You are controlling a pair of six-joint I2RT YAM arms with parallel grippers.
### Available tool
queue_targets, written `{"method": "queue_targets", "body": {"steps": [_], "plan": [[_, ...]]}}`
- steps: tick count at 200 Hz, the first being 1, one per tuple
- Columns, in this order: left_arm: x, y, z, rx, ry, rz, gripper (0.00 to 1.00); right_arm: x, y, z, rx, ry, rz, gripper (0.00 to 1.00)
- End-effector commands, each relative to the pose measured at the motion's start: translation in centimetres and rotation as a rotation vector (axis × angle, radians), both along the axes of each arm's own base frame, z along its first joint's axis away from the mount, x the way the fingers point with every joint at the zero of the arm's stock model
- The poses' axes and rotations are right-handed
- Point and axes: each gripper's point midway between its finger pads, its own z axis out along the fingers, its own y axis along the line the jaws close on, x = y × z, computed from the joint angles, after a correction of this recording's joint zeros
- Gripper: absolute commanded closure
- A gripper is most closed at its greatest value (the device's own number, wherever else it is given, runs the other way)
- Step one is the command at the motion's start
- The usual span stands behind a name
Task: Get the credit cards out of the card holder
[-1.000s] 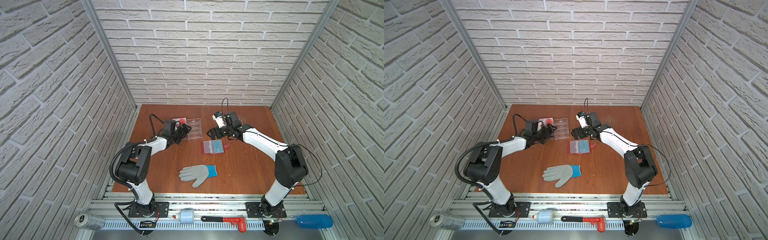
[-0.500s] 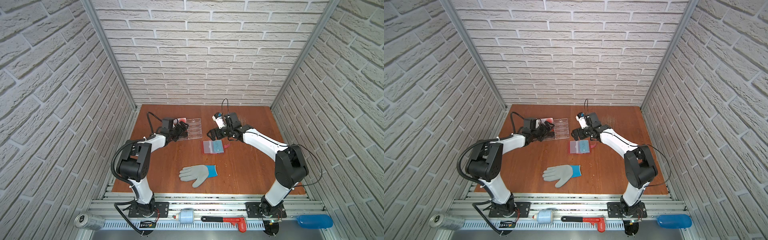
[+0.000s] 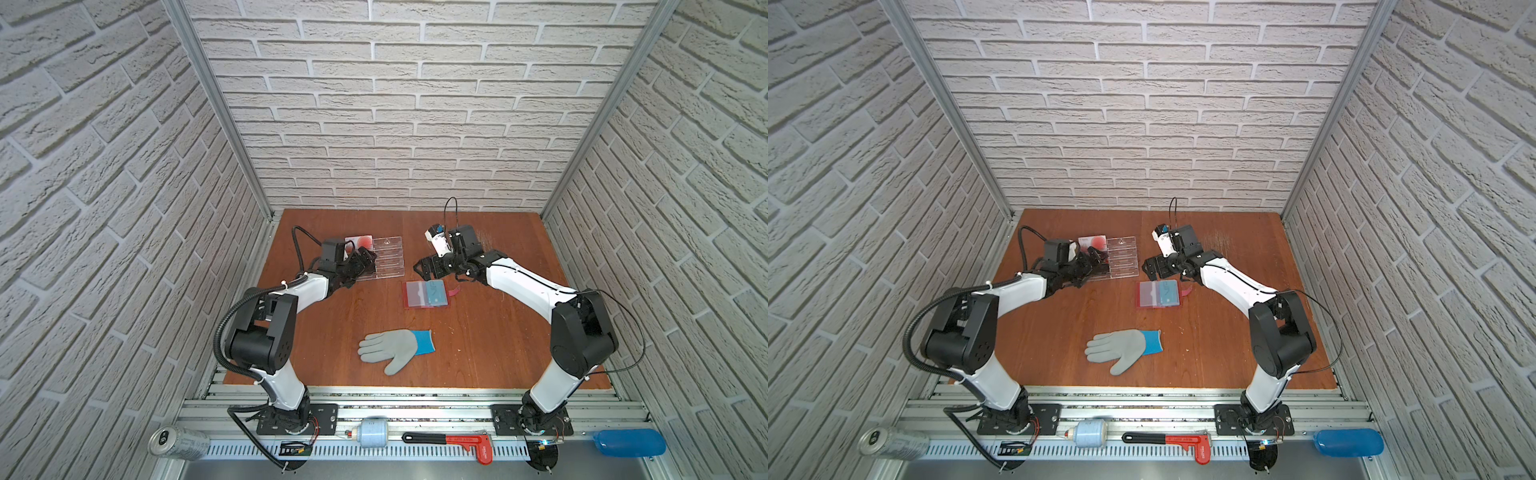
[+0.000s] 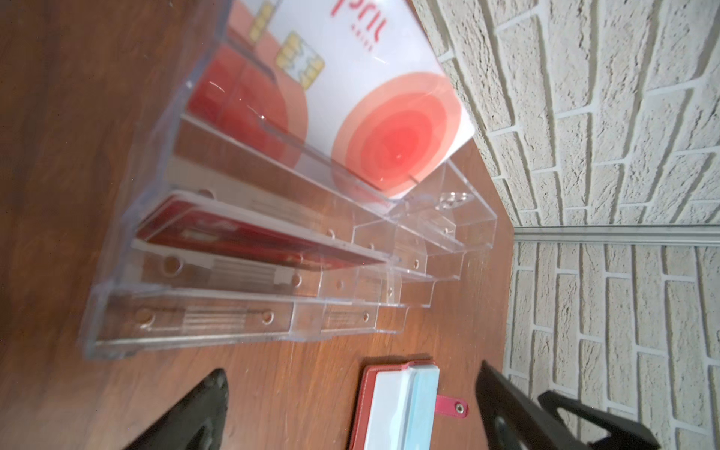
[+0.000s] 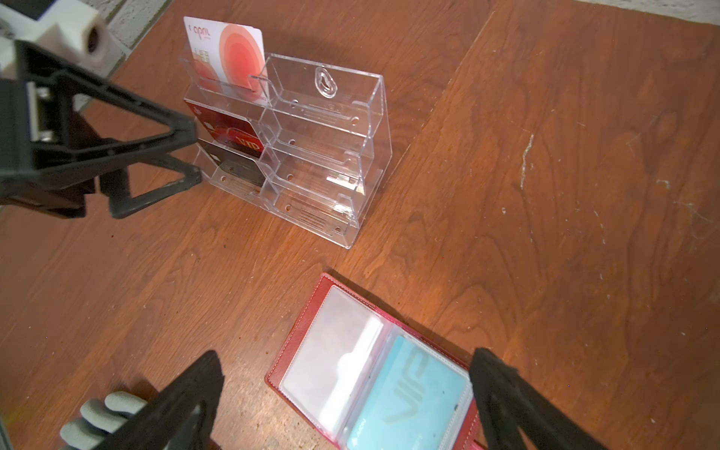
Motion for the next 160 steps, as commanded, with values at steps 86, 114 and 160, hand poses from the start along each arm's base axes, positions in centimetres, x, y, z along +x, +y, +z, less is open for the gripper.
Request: {"method": "queue_targets", "body": {"steps": [86,114,160], "plan": [[-4.7,23.7,6.8,0.899,-0.184,0.471,0.02,-2.1,-21.1,3.2,-0.472,-0.234,-0.932,0.0],[-7.4,27.6,3.8,0.978,-0.224,0.602,0.02,-3.9,-23.6,3.9,-0.513,-0.341,-1.064,0.0],[-7.0,27.6,0.1,0.961,-0.292,0.56,0.02,-6.0,-25.9,2.7,-0.654,-0.508,-1.101,0.0]]}}
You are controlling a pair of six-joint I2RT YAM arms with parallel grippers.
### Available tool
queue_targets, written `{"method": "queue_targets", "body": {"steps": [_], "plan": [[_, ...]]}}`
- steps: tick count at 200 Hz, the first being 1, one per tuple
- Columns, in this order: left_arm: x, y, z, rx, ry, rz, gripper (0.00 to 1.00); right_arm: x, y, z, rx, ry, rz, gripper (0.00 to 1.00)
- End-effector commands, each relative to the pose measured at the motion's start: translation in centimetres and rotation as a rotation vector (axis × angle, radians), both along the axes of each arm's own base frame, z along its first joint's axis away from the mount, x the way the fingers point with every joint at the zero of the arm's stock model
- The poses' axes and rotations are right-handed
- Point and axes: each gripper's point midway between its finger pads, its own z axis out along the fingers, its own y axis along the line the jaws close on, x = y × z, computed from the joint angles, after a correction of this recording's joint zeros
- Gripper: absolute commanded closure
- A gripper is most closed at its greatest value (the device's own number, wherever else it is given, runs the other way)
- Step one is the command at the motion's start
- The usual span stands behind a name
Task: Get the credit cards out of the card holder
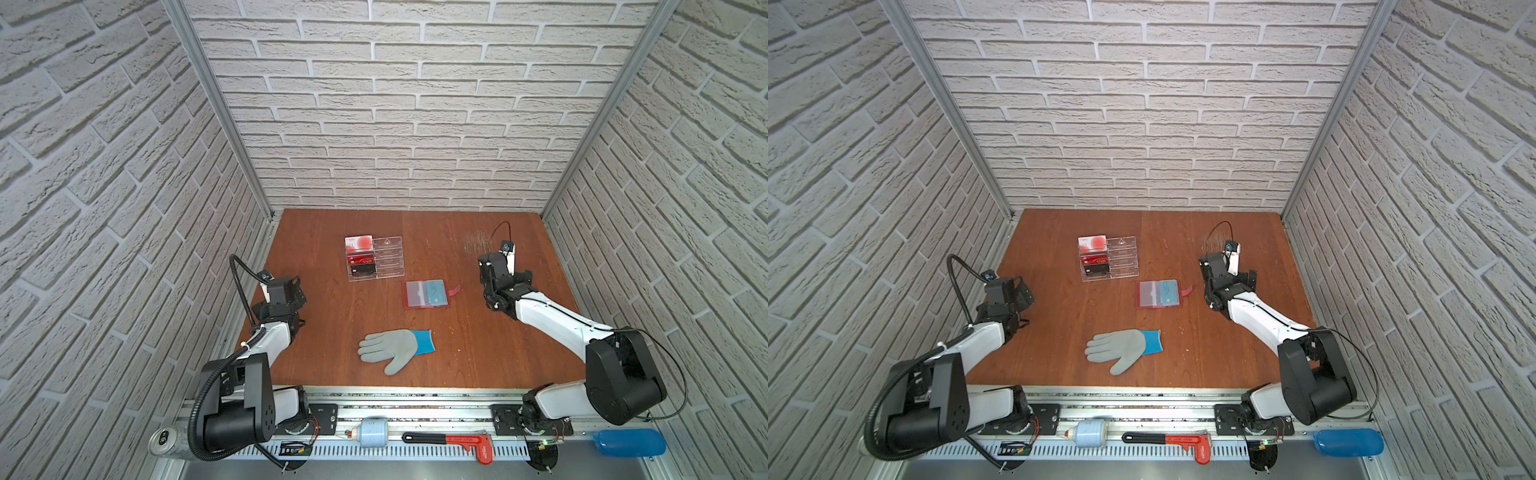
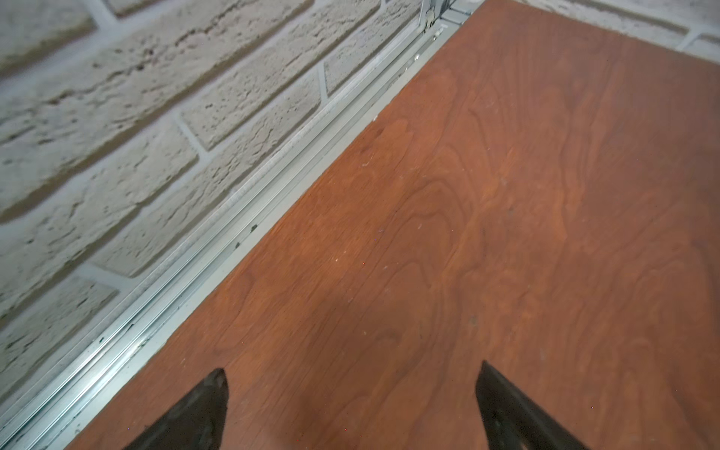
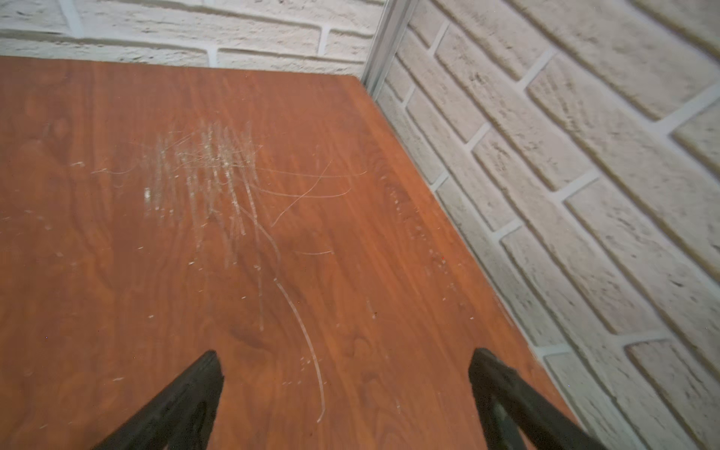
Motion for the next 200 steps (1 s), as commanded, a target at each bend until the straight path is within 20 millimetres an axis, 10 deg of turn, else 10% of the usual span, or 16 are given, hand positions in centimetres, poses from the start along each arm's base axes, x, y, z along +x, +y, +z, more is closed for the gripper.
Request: {"method": "queue_targets", "body": {"steps": [1,113,153,200], "plan": [[2.7,0.4,3.3,0.069,-0.227,-0.04,0.02,-0.2,-1.7,2.7,-0.138,-0.154,-0.08,0.0],[7.5,-3.5,2.2,0.182,-0.141,-0.253,0.02,-1.2,-0.1,-0.7,-0.145,-0.209,0.157,0.0],[6.5,-4.1,2.4,0.186,-0.198,-0.272,0.02,-0.9,3.7,-1.5,-0.021,-0.27,0.402,0.0],[6.4,-4.6,1.2,0.156,-0.212,-0.316,0.02,1.3,2.3,-3.3,0.024,-0.217,0.362,0.0]]}}
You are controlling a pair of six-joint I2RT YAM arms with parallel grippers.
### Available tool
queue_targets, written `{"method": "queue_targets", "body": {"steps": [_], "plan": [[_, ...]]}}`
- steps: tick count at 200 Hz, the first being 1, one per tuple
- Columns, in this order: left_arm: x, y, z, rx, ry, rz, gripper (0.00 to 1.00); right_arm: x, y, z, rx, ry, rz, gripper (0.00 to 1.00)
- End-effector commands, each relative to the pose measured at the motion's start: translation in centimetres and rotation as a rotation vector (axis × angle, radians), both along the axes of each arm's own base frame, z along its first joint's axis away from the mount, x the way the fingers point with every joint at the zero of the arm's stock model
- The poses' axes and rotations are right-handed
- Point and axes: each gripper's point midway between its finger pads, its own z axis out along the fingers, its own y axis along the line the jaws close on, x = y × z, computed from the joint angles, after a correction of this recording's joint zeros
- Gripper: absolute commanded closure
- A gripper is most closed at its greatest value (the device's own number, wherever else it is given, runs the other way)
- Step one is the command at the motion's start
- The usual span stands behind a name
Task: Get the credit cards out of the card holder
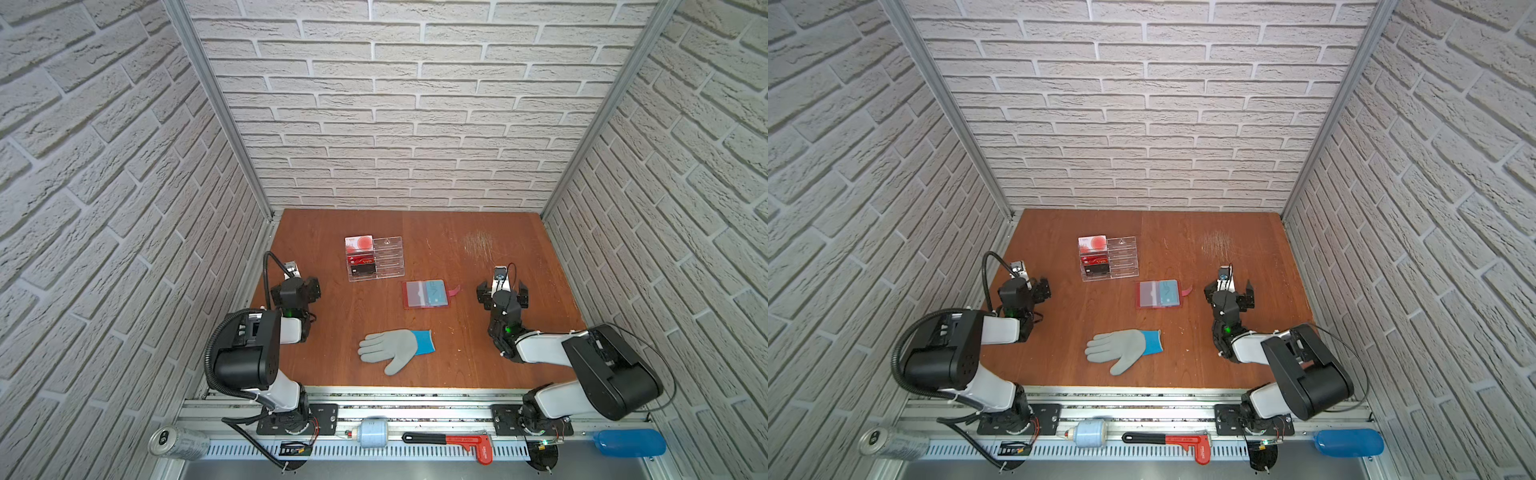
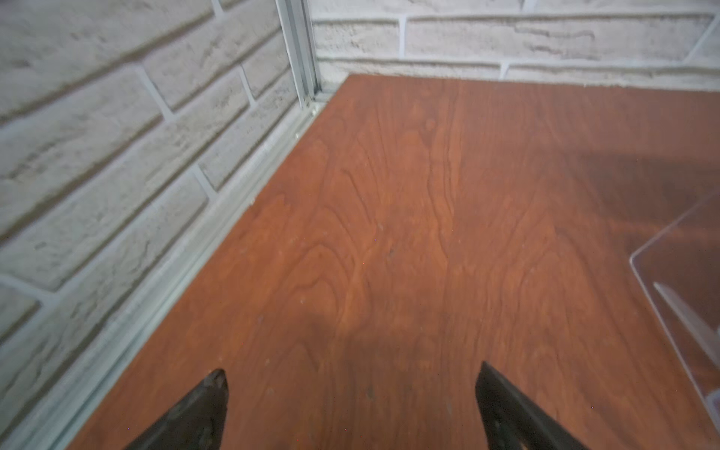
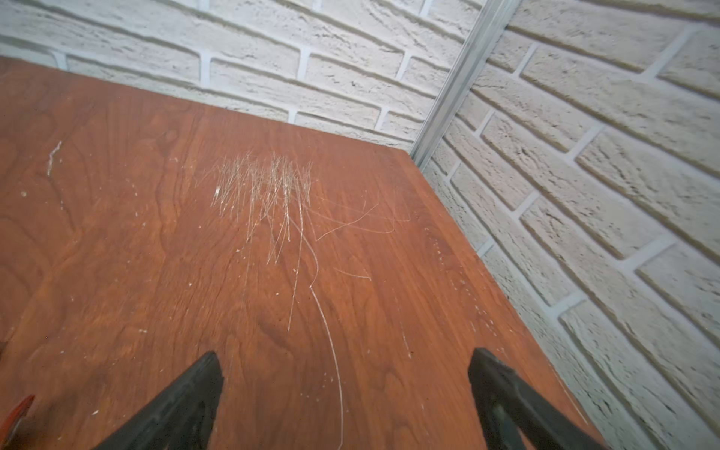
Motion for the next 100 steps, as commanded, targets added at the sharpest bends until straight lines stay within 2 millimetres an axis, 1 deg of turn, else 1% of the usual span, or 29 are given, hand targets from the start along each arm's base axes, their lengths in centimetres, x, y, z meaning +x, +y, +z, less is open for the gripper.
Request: {"method": "queue_targets", "body": {"steps": [1,11,15,22,28,39,47,55,59,63,65,72,76,83,91,100], "plan": [[0.7,0.0,1.9,-0.002,-0.07,-0.016,0.02,2.2,0.1,1.5,0.1,-0.042,0.048,0.0],[0.9,0.1,2.3,0.018,-0.116,-0.016,0.02,3.5,-0.9,0.0,0.211,0.058,0.075,0.0],[0.8,0.0,2.1,0.009,-0.096,-0.014,0.02,3.8,-1.2,-0.1,0.235,0.077,0.074,0.0],[0.7,0.0,1.9,0.006,-0.081,-0.016,0.02,3.7,-1.3,0.2,0.251,0.063,0.08,0.01],[0.9,0.0,2.1,0.015,-0.106,-0.015,0.02,3.5,-1.4,0.4,0.261,0.032,0.088,0.01],[0.7,0.0,2.0,0.006,-0.084,-0.015,0.02,3.3,-1.4,0.2,0.279,0.031,0.102,0.0],[0.8,0.0,2.1,0.011,-0.099,-0.016,0.02,3.4,-1.4,0.3,0.278,0.029,0.102,0.0],[0.8,0.0,2.1,0.01,-0.097,-0.017,0.02,3.3,-1.4,0.3,0.278,0.026,0.109,0.0],[0.8,0.0,2.1,0.008,-0.094,-0.016,0.02,3.2,-1.0,0.3,0.282,0.022,0.133,0.0],[0.8,0.0,2.0,0.009,-0.095,-0.017,0.02,2.8,-0.8,0.0,0.287,0.024,0.149,0.0],[0.8,0.0,2.1,0.01,-0.098,-0.018,0.02,2.6,-0.8,-0.1,0.289,0.012,0.148,0.0],[0.8,0.0,2.1,0.01,-0.101,-0.018,0.02,2.4,-0.9,0.4,0.283,-0.096,0.166,0.0],[0.8,0.0,2.1,0.009,-0.098,-0.018,0.02,2.1,-1.0,0.3,0.283,-0.124,0.17,0.0],[0.8,0.0,2.0,0.01,-0.095,-0.019,0.02,1.8,-1.2,-0.3,0.296,-0.094,0.16,0.0],[0.8,0.0,2.0,0.011,-0.097,-0.018,0.02,2.1,-1.2,-0.9,0.304,-0.018,0.154,0.0],[0.8,0.0,2.1,0.011,-0.101,-0.019,0.02,2.8,-0.9,-0.6,0.305,0.016,0.16,0.0]]}}
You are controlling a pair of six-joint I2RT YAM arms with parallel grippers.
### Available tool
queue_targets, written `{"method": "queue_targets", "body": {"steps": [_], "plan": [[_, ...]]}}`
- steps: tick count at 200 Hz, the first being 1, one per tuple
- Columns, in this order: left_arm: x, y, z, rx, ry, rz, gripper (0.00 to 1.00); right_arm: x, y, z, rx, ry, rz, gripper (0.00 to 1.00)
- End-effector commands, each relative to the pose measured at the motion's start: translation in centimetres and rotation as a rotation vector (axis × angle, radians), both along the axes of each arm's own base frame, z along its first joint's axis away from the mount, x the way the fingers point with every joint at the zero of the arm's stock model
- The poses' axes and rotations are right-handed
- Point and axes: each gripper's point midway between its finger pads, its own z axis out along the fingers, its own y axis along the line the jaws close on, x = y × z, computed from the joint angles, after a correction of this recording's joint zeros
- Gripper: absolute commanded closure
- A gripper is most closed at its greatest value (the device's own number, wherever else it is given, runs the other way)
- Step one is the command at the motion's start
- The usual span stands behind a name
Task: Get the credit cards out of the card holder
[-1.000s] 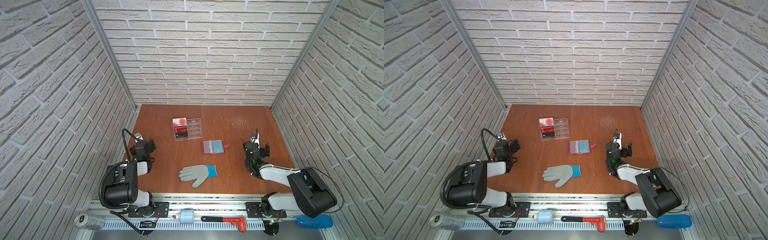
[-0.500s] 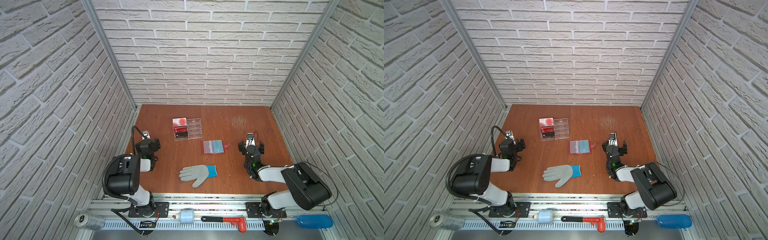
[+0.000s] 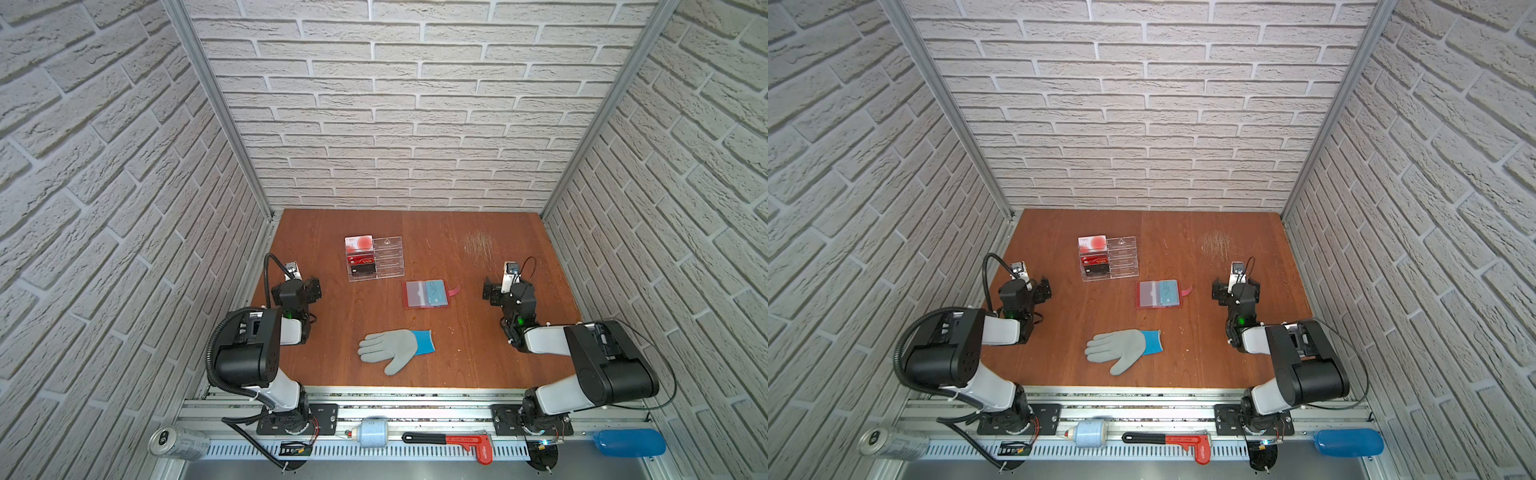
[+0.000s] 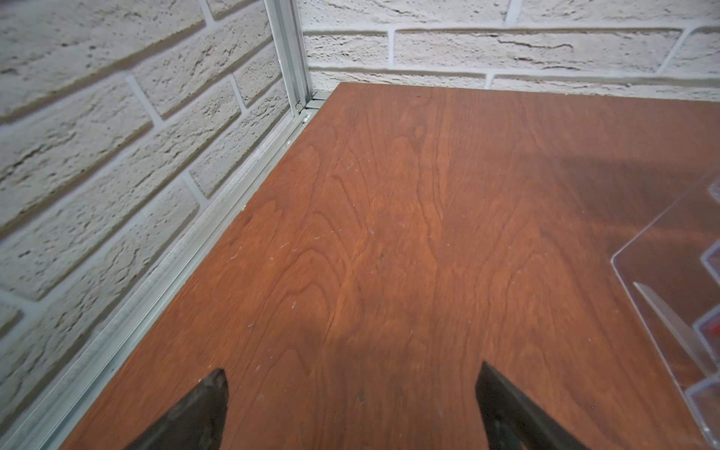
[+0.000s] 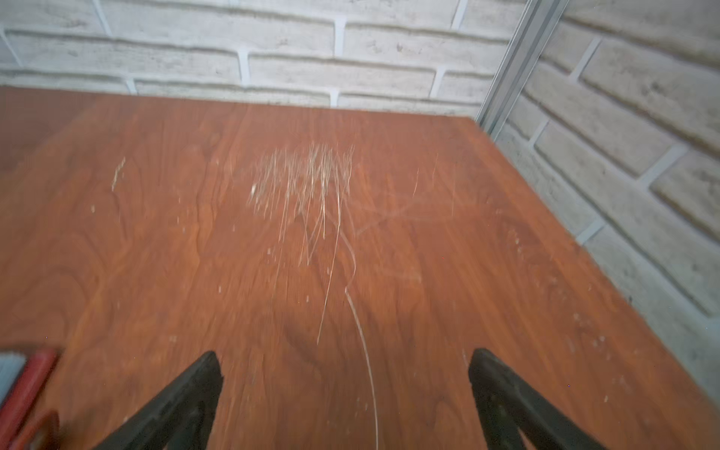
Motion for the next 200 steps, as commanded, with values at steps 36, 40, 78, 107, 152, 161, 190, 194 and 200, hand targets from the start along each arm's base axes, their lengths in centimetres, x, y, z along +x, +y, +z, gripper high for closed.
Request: {"method": "queue_targets", "body": {"steps": [36,40,78,107,152,161,190,194,200], "plan": [[0.38,0.05,1.5,0.015,-0.067,-0.004,0.02,1.5,0.85,2.8,0.038,-0.117,0.05,0.0],[0.36,0.08,1.51,0.017,-0.067,-0.003,0.02,1.49,0.84,2.8,0.039,-0.114,0.049,0.0],[0.37,0.0,1.53,0.017,-0.067,-0.005,0.02,1.47,0.87,2.81,0.041,-0.094,0.05,0.0],[0.37,0.01,1.49,0.017,-0.066,-0.005,0.02,1.48,0.9,2.79,0.042,-0.094,0.052,0.0],[0.36,0.01,1.47,0.016,-0.065,-0.005,0.02,1.58,0.93,2.72,0.043,-0.09,0.053,0.0],[0.37,0.01,1.46,0.016,-0.066,-0.005,0.02,1.78,1.28,2.53,0.036,-0.075,0.076,0.0],[0.38,0.01,1.49,0.016,-0.067,-0.005,0.02,1.74,1.25,2.66,0.038,-0.079,0.074,0.0],[0.37,0.02,1.49,0.017,-0.066,-0.004,0.02,1.67,1.25,2.71,0.039,-0.082,0.074,0.0],[0.37,0.01,1.48,0.016,-0.066,-0.005,0.02,1.6,1.25,2.69,0.042,-0.082,0.072,0.0]]}}
